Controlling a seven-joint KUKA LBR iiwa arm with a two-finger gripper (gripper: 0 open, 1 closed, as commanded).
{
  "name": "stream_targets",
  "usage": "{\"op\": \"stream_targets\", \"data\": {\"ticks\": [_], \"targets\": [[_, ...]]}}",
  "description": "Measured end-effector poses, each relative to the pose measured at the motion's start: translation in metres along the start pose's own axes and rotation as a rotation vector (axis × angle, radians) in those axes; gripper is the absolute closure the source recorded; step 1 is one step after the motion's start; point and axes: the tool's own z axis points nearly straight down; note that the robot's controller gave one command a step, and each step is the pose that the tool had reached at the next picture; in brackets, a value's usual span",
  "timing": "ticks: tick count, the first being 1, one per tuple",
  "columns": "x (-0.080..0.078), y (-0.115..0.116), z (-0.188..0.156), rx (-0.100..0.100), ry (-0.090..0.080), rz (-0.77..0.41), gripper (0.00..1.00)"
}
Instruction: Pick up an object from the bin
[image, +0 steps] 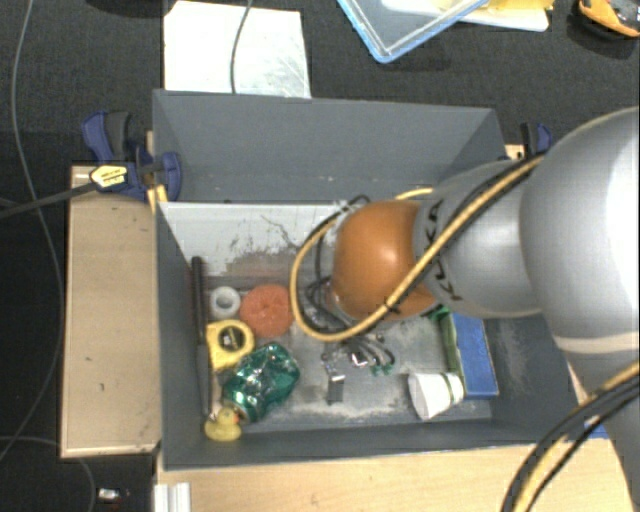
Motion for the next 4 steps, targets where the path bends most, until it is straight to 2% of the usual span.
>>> {"op": "stream_targets", "data": {"ticks": [1,2,3,4], "targets": [[0.006,0.008,0.002,-0.001,0.001,0.225,0.00],[-0.005,0.036,0.003,0.000,-0.003,0.191,0.00],[-0.014,0.052,0.000,0.005,-0.009,0.358,1.00],[-0.014,0.052,0.000,0.005,-0.009,0.358,1.00]]}}
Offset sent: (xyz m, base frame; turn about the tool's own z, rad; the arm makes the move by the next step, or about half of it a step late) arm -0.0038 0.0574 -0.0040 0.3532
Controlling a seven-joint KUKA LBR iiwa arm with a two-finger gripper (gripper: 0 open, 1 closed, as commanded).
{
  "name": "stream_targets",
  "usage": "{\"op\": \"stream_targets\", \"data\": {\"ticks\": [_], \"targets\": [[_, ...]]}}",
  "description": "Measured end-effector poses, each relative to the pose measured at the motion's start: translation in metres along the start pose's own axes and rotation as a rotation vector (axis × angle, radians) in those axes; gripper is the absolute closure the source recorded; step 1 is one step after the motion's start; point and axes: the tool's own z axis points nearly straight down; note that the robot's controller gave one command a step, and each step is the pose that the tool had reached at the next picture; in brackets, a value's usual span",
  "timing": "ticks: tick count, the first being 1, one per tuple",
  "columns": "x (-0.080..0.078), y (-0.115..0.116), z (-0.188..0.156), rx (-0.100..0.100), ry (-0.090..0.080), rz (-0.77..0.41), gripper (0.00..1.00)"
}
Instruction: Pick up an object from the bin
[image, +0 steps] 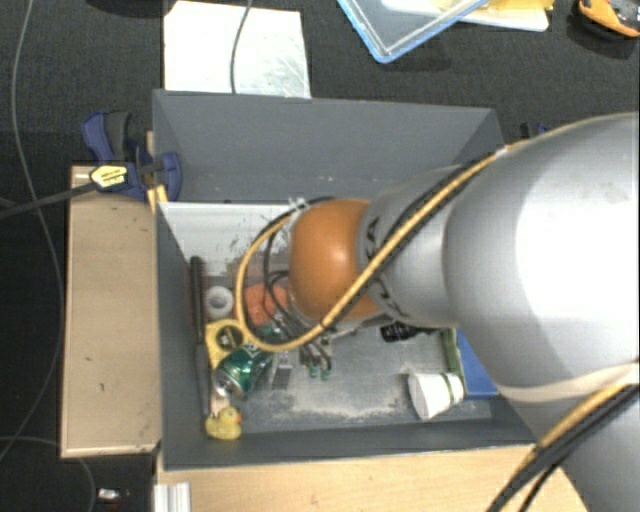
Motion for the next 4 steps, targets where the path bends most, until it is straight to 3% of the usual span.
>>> {"op": "stream_targets", "data": {"ticks": [1,2,3,4], "targets": [[-0.001,0.004,-0.025,0.012,0.014,-0.120,1.00],[-0.004,0.015,-0.084,0.000,0.003,-0.206,1.00],[-0.005,0.014,-0.097,0.000,-0.002,-0.041,1.00],[-0.011,0.012,-0.142,0.001,0.002,-0.123,1.00]]}}
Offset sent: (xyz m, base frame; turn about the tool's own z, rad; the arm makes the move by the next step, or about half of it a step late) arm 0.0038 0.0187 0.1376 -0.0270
